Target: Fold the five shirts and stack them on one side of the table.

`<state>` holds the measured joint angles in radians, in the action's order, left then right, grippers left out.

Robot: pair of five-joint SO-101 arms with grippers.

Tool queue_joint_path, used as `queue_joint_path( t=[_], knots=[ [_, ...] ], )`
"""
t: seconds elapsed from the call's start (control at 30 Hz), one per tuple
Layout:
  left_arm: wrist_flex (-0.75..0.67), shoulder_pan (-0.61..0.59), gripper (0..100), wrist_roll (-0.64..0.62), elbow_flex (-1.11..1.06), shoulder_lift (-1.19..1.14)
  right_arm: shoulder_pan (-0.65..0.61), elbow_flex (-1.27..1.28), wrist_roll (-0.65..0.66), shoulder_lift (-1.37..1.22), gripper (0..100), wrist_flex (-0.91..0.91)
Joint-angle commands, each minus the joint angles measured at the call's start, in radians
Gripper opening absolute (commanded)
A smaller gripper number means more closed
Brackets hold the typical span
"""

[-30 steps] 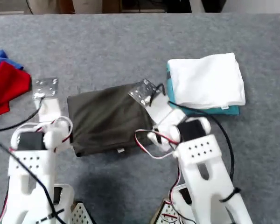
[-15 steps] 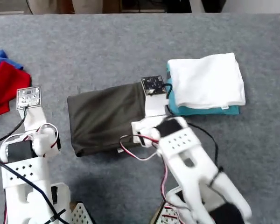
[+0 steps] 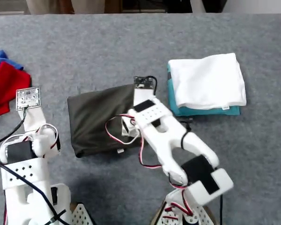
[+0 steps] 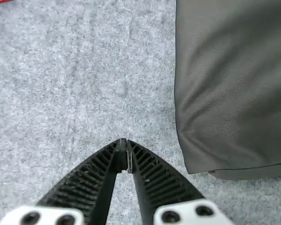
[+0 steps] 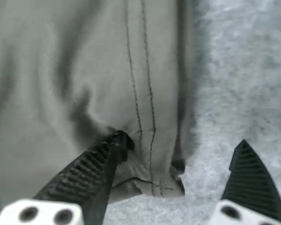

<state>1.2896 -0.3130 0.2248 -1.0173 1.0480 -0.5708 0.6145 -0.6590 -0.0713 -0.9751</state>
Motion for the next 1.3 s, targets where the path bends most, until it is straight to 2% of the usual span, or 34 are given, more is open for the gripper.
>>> queue_joint_path(
  t=[0.0, 0.47, 0.53, 0.77, 0.9, 1.17, 1.27],
  knots=[
    [0.008, -0.009, 2, 0.006, 0.002, 0.015, -0.058, -0.027, -0.017, -0.056, 35.8, -0.015],
    [0.008, -0.009, 2, 0.006, 0.003, 0.015, -0.070, -0.196, -0.018, -0.226, 35.6, -0.141],
    [0.008, -0.009, 2, 0.006, 0.006, 0.015, -0.070, -0.217, -0.015, -0.245, 32.5, -0.155],
    [0.008, -0.009, 2, 0.005, 0.011, 0.015, -0.070, -0.295, 0.021, -0.303, 8.0, -0.201],
    [0.008, -0.009, 2, 0.005, 0.011, 0.015, -0.070, -0.346, 0.043, -0.341, 0.3, -0.235],
    [0.008, -0.011, 2, 0.005, 0.011, 0.015, -0.068, -0.364, 0.058, -0.283, 0.2, -0.238],
    [0.008, -0.011, 2, 0.005, 0.011, 0.015, -0.068, -0.366, 0.127, -0.208, 0.2, -0.259]
  ],
)
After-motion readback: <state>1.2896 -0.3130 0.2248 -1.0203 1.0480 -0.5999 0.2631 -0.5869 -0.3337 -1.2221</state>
